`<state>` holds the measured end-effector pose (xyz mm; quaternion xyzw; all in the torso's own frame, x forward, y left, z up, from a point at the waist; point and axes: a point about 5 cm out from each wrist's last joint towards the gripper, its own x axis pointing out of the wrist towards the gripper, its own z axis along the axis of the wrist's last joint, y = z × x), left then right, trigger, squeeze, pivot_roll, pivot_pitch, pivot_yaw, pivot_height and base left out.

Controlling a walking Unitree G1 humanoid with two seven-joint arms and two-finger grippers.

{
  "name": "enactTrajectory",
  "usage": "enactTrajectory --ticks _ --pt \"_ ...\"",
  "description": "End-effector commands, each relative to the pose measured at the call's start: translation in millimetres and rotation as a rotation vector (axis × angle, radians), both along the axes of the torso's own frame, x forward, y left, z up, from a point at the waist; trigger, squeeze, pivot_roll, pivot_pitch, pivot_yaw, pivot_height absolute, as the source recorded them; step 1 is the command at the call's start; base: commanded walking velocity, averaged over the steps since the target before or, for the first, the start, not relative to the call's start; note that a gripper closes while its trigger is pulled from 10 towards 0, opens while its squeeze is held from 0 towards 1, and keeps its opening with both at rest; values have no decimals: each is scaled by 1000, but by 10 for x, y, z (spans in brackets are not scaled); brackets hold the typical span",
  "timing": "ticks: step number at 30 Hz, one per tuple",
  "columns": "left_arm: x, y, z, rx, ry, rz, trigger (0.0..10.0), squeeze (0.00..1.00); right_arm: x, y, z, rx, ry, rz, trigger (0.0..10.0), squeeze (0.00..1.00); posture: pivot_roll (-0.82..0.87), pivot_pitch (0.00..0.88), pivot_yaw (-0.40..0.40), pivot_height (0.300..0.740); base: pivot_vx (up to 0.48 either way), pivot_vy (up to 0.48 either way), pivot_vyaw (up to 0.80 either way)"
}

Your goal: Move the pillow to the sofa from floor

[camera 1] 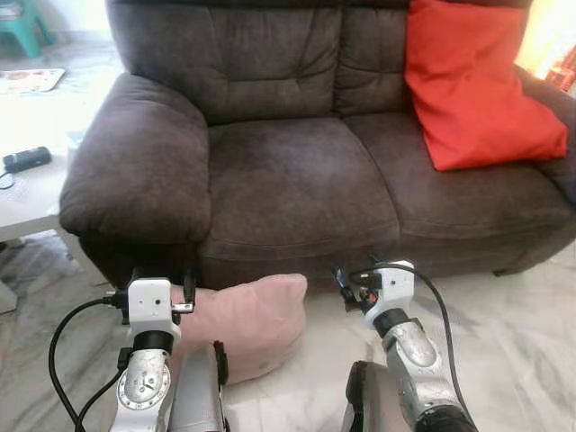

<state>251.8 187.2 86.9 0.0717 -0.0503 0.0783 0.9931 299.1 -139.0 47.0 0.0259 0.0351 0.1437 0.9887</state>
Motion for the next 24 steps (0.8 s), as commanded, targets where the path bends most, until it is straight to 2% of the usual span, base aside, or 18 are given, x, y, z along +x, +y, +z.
enactTrajectory --ticks 1,18,24 --pt "-2 0 -21 -9 15 -6 10000 0 5 14 26 -8 -16 13 10000 0 86 76 -55 511 0 0 800" --pt "-1 -16 -35 -13 25 -17 10000 0 -15 50 9 -7 -14 38 10000 0 87 78 -54 511 0 0 785" --pt "0 -63 -68 -28 44 -57 10000 0 -10 48 3 -3 -5 30 10000 0 86 76 -53 511 0 0 75"
